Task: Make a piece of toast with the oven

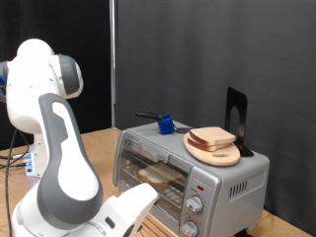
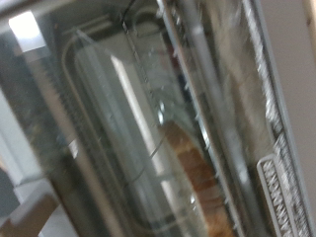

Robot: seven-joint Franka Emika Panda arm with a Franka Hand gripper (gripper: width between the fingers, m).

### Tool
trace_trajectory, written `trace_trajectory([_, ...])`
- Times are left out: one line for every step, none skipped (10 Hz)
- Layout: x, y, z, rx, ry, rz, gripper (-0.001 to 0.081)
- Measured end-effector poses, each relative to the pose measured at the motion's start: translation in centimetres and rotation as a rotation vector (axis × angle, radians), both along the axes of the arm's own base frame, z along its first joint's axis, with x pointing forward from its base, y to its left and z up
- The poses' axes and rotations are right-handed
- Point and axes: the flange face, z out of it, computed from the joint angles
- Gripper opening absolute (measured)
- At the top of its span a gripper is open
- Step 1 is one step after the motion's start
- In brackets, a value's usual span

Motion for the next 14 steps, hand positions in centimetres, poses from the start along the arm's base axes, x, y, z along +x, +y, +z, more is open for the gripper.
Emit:
trace_trajectory([0.3,-0.2,0.1,-0.024,-0.018,-0.024,0.0682])
trace_trajectory([0.8,-0.5,0.2,-0.049,-0.034,-0.055,0.0682])
trace_trajectory([1.3,-0.6,0.2,-0.074,-0.052,-0.093,0.0682])
trace_trajectory([1.9,-0.7,0.1,-0.098,-0.067,-0.124,0.0682])
trace_trajectory([2.4,-0.6,0.0,-0.116,-0.081,-0.148,0.0682])
trace_trajectory([2.7,-0.4,0.0,-0.125,-0.091,-0.163,0.0682])
trace_trajectory([2.9,-0.2,-0.1,-0.128,-0.096,-0.169,0.0682])
trace_trajectory([3.0,0.1,-0.1,-0.125,-0.098,-0.169,0.0682])
trace_trajectory([3.0,0.3,-0.2,-0.119,-0.098,-0.167,0.0682])
trace_trajectory([2.9,0.5,-0.5,-0.114,-0.095,-0.161,0.0682])
trace_trajectory([2.9,0.7,-0.9,-0.111,-0.091,-0.155,0.0682])
trace_trajectory([2.8,0.9,-1.3,-0.114,-0.088,-0.146,0.0682])
trace_trajectory([2.7,1.0,-1.7,-0.121,-0.085,-0.136,0.0682])
trace_trajectory([2.8,1.1,-2.0,-0.126,-0.087,-0.128,0.0682])
